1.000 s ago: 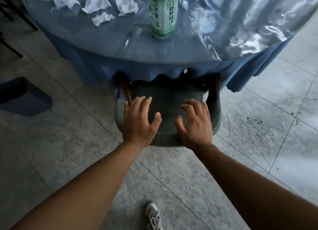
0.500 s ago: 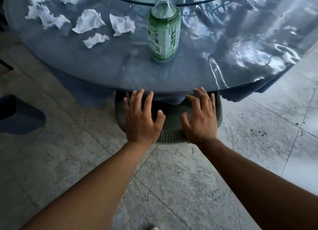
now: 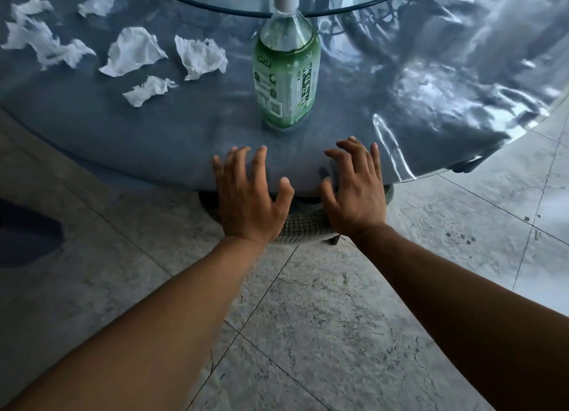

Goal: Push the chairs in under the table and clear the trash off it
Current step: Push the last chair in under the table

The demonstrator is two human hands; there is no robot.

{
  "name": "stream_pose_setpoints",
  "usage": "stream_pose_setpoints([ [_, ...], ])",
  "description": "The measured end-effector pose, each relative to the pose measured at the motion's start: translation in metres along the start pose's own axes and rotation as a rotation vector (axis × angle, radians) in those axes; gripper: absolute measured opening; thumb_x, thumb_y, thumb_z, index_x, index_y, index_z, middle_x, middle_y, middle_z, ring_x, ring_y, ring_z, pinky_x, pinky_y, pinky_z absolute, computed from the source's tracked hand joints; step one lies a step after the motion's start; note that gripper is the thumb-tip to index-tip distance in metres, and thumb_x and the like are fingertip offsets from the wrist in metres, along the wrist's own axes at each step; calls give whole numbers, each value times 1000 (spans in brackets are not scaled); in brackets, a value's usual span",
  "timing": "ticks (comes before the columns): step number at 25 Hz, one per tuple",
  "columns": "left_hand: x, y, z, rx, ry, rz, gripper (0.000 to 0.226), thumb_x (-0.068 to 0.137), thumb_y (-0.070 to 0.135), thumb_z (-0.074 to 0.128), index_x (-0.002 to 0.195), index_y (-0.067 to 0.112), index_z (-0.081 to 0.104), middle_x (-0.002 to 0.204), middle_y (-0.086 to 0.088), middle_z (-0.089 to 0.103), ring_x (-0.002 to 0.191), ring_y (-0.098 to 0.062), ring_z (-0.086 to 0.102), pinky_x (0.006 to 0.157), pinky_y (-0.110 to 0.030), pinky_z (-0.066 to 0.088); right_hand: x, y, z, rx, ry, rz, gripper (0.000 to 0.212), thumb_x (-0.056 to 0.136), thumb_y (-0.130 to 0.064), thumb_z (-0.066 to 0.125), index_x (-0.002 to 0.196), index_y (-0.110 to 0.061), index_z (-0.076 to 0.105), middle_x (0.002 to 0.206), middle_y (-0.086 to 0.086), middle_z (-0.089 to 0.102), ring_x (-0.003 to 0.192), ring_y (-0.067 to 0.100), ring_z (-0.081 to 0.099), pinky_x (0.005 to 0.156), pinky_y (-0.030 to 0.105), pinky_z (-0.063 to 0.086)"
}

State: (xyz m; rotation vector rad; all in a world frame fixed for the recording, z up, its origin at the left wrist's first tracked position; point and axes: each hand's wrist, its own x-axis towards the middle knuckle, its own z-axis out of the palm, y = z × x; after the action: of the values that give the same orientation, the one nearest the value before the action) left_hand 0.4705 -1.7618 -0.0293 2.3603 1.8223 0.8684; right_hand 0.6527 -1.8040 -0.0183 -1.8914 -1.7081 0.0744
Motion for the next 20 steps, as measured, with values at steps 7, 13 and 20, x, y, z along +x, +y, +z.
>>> stream_pose_setpoints([
  [7, 15, -4, 5, 14, -29, 22, 62, 85, 38, 50, 138, 7, 56, 136, -20, 55, 136, -39, 45, 122, -62, 13, 14, 2, 6, 8, -14, 28, 48, 89, -35, 44, 128, -12, 58, 135, 9, 55, 145, 25, 38, 125, 54, 13],
  [13, 16, -2, 3, 25, -86, -12, 62, 84, 40, 48, 136, 8, 58, 133, -18, 57, 133, -40, 47, 122, -61, 12, 16, 3, 7, 1, -49, 53, 47, 89, -36, 43, 127, -12, 59, 133, 8, 55, 142, 25, 40, 125, 53, 14],
  [20, 17, 0, 1, 49, -139, -67, 62, 84, 42, 47, 136, 7, 56, 136, -18, 55, 135, -38, 45, 121, -63, 13, 19, 2, 6, 2, -103, 52, 48, 90, -35, 42, 127, -11, 58, 133, 10, 53, 138, 28, 44, 126, 53, 14],
])
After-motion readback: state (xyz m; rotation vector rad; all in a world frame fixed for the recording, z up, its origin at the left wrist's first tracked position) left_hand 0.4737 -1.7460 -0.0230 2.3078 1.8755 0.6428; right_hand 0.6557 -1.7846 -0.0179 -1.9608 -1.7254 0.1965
